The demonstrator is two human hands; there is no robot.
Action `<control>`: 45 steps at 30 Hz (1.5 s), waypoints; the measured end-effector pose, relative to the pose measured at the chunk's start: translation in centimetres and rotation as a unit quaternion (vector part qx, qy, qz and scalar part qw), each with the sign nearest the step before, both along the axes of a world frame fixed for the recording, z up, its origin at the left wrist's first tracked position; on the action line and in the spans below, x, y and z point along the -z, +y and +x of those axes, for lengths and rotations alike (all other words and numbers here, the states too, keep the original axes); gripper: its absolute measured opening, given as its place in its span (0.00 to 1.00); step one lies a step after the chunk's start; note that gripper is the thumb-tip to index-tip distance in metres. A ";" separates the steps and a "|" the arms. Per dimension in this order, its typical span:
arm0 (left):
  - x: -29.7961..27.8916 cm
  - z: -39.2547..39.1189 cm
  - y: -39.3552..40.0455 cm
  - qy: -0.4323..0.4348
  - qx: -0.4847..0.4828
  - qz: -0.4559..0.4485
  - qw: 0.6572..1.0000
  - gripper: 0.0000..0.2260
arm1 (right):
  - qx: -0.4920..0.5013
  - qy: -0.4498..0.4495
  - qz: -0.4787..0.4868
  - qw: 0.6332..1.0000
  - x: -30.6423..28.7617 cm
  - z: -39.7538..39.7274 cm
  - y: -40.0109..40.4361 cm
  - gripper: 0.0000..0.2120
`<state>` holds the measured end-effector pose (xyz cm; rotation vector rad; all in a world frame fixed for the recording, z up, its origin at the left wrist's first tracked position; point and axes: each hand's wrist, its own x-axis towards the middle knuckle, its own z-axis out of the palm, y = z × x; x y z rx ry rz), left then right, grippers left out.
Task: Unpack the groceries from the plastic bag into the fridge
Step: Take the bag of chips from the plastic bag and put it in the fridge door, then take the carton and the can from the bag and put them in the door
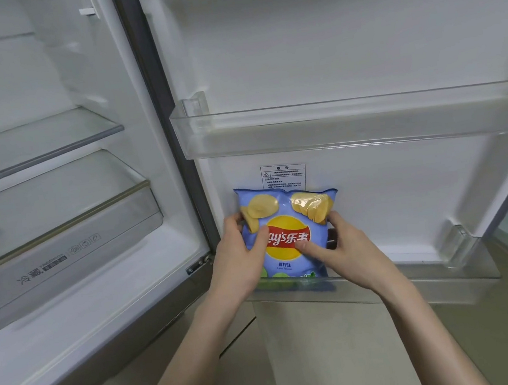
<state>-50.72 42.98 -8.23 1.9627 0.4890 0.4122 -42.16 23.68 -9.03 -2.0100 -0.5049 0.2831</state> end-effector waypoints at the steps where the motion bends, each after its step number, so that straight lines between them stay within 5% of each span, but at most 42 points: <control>1: -0.2 -0.2 0.0 0.001 0.000 0.012 1.000 0.24 | 0.006 -0.006 -0.012 1.000 -0.1 0.0 0.0 0.26; 14: -1.8 -4.6 -1.0 -0.051 -0.021 0.213 0.975 0.20 | 0.164 -0.168 -0.010 0.972 -1.1 -5.1 -1.2 0.30; 19: -1.6 -5.6 -0.6 -0.124 0.038 0.322 0.938 0.20 | 0.173 -0.324 -0.144 0.919 -1.1 -8.7 -2.1 0.29; 23: -1.4 -6.1 -1.2 -0.198 0.100 0.360 0.906 0.20 | 0.209 -0.367 -0.234 0.876 -1.7 -11.8 -3.6 0.30; 33: 0.7 -8.5 -6.2 -0.235 0.231 0.307 0.893 0.20 | 0.359 -0.322 -0.346 0.805 -1.2 -22.2 -8.8 0.31; 45: 1.2 -13.8 -21.3 -0.298 0.432 0.325 0.787 0.22 | 0.537 -0.214 -0.429 0.695 0.2 -36.2 -18.5 0.30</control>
